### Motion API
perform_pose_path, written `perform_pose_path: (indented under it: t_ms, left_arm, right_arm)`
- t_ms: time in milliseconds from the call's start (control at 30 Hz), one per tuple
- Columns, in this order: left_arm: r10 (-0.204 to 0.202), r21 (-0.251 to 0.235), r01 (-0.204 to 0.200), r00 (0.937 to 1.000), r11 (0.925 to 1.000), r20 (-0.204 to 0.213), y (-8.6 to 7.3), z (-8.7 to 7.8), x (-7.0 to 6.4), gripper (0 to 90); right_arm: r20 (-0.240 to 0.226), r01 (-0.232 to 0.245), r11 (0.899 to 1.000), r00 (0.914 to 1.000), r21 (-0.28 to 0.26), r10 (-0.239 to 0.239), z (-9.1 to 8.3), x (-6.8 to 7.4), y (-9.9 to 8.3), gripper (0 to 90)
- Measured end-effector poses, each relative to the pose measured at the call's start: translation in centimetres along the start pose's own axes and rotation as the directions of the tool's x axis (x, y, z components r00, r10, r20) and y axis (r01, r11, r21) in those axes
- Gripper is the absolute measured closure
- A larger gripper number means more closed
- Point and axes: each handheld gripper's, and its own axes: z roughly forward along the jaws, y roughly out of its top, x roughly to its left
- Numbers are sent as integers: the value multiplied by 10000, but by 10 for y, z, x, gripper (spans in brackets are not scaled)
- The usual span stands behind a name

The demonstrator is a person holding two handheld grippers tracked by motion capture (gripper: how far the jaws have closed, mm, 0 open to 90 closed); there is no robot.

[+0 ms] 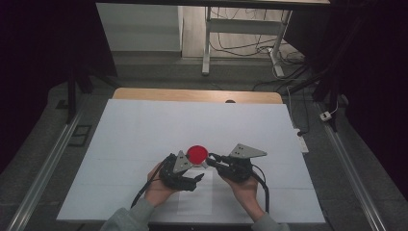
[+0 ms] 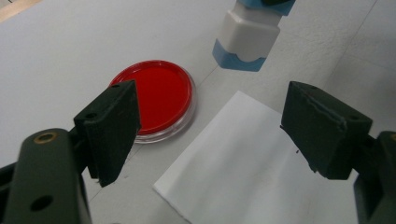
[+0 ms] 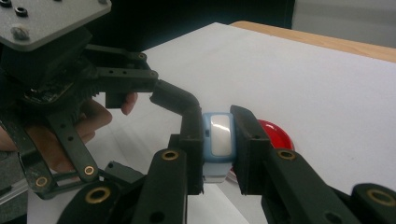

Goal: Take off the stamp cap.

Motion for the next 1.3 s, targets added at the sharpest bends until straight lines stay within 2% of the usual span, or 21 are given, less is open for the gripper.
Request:
perform_pose_path:
  t_ms: [467, 833, 1300]
  left_arm:
    - [147, -124, -148, 9998, 9998, -136, 4, 7, -5, 241]
    - [459, -177, -466, 9981, 9988, -415, 5, 14, -9, 334]
    - [903, -155, -913, 9943, 9957, -564, 5, 17, -13, 470]
  right_arm:
    - [-83, -137, 9999, 9999, -13, 137, 3, 0, -1, 751]
    - [-158, -237, 9997, 9996, -29, 237, 4, 0, -1, 751]
    - [-207, -418, 9991, 9989, -27, 418, 4, -1, -1, 751]
